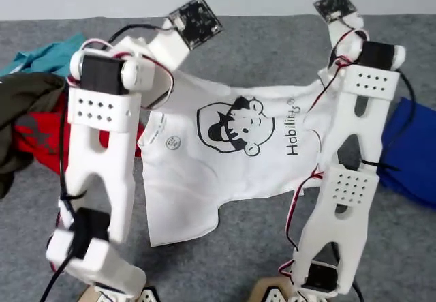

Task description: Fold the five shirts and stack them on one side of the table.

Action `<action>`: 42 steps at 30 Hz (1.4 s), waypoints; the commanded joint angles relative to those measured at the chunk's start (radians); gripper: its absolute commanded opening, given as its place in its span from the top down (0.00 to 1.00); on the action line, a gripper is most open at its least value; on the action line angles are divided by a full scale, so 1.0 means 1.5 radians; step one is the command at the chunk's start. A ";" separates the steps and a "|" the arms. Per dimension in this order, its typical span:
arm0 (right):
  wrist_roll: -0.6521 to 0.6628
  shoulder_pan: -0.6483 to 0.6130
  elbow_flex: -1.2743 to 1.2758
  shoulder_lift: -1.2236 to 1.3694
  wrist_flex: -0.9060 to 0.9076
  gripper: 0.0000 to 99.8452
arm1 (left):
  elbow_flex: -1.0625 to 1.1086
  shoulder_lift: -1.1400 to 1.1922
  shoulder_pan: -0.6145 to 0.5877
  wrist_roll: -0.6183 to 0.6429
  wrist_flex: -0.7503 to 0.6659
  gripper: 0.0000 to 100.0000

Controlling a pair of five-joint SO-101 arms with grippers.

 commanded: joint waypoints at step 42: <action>0.096 0.048 0.758 -0.424 -0.116 0.99 | 0.666 -0.450 0.091 -0.087 0.015 1.00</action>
